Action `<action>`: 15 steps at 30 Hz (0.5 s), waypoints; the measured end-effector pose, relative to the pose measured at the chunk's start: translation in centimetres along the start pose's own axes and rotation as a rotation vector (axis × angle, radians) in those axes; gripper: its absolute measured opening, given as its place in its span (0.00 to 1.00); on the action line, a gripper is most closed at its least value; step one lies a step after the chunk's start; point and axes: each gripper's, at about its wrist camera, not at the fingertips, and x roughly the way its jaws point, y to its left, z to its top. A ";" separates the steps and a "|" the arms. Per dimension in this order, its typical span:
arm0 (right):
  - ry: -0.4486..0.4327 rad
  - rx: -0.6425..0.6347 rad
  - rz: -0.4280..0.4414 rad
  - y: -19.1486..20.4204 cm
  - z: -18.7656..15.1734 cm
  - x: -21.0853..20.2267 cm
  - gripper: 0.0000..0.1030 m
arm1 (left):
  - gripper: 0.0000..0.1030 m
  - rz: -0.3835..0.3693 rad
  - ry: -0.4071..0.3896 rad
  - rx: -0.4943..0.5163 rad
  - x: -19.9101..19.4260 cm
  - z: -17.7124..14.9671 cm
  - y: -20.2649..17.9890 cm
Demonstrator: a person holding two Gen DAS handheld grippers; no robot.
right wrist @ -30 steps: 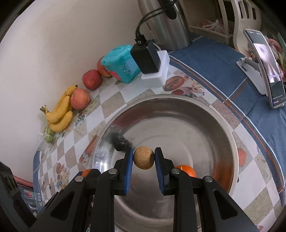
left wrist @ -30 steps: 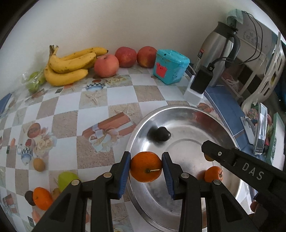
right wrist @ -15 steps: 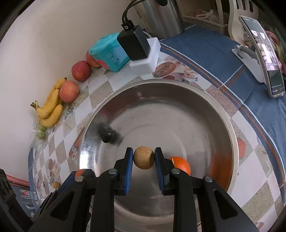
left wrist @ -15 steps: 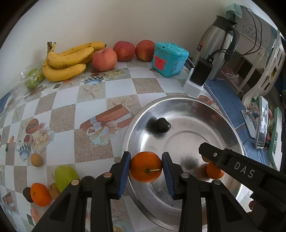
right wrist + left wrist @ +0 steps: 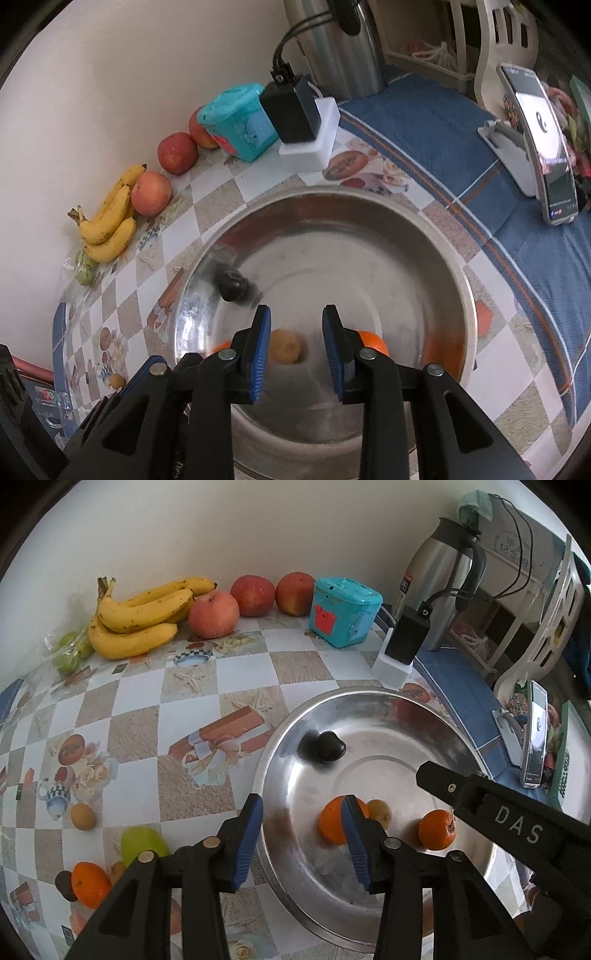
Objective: Organize fruits
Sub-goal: 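Open the left tool to drop the mandarin while the right tool releases the kiwi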
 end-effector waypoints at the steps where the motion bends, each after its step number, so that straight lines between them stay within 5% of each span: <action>1: -0.006 -0.002 0.000 0.1 0.1 -0.2 0.32 | 0.47 0.002 0.000 0.000 -0.1 0.0 0.0; 15: 0.000 0.004 -0.012 -0.2 0.3 -0.8 0.32 | 0.47 0.101 0.026 -0.179 -1.7 0.6 5.3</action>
